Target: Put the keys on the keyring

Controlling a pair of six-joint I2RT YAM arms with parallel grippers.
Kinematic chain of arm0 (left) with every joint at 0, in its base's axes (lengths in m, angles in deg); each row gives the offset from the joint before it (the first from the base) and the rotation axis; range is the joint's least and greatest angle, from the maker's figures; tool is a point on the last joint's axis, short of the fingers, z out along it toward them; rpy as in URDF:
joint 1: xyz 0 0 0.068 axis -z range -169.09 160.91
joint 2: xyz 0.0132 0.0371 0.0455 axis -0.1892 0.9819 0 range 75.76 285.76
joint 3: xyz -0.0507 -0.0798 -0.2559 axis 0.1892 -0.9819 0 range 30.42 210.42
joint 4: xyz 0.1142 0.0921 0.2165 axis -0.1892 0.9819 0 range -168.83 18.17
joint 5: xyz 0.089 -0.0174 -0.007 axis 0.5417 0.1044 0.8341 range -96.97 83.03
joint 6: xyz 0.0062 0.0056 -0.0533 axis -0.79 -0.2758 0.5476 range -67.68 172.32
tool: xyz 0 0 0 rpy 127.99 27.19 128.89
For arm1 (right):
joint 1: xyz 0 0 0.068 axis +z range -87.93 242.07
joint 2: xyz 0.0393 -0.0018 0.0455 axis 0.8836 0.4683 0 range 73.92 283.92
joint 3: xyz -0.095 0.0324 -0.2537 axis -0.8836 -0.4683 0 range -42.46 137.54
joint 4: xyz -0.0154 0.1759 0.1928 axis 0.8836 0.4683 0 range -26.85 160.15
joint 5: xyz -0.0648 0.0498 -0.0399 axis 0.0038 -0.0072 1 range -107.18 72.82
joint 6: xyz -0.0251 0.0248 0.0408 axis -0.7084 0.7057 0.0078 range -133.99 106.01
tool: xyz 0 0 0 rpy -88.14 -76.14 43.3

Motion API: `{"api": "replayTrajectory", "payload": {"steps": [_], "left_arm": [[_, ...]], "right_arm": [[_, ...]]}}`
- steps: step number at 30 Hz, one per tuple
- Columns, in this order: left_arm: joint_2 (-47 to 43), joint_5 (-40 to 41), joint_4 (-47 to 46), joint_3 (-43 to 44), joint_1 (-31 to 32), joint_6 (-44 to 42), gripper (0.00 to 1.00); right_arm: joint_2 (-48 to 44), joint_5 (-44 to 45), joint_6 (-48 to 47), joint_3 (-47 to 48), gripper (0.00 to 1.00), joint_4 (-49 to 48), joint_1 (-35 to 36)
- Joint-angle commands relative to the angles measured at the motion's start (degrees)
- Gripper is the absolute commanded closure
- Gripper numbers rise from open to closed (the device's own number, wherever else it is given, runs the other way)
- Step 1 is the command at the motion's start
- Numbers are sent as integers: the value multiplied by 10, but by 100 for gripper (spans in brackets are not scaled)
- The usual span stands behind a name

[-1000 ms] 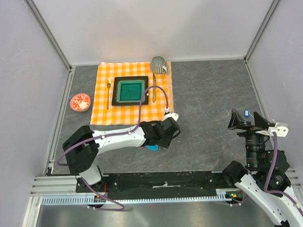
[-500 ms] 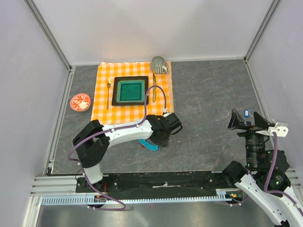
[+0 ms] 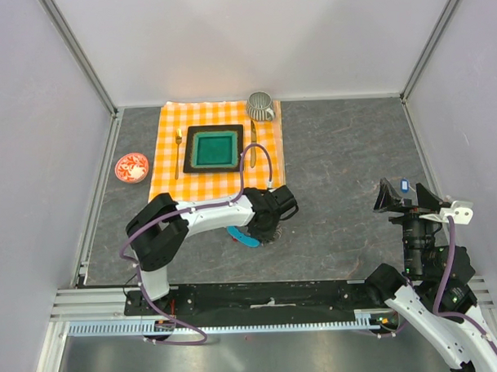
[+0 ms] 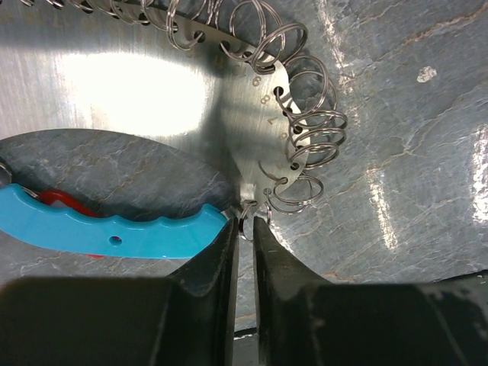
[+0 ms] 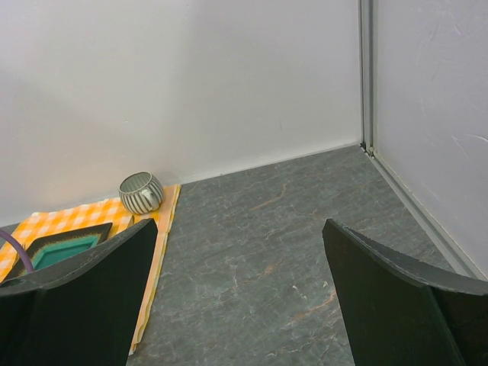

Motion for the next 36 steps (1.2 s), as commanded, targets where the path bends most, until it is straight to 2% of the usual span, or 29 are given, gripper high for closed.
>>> {"api": "replayTrajectory", "payload": {"steps": [1, 7, 14, 21, 30, 36], "left_arm": [[2, -27, -5, 11, -2, 18, 83], [2, -34, -8, 7, -2, 20, 98], [-32, 19, -17, -7, -2, 19, 98], [-93, 106, -89, -66, -1, 12, 98], [-171, 167, -219, -147, 0, -22, 98], [-260, 167, -394, -248, 0, -57, 98]], "right_arm": [[-5, -4, 3, 18, 2, -6, 5], [-5, -4, 3, 18, 2, -6, 3], [-5, -3, 4, 19, 2, -5, 4], [-5, -3, 4, 20, 2, -3, 4], [-5, -10, 4, 20, 2, -3, 4], [-5, -126, -2, 21, 2, -7, 4]]}}
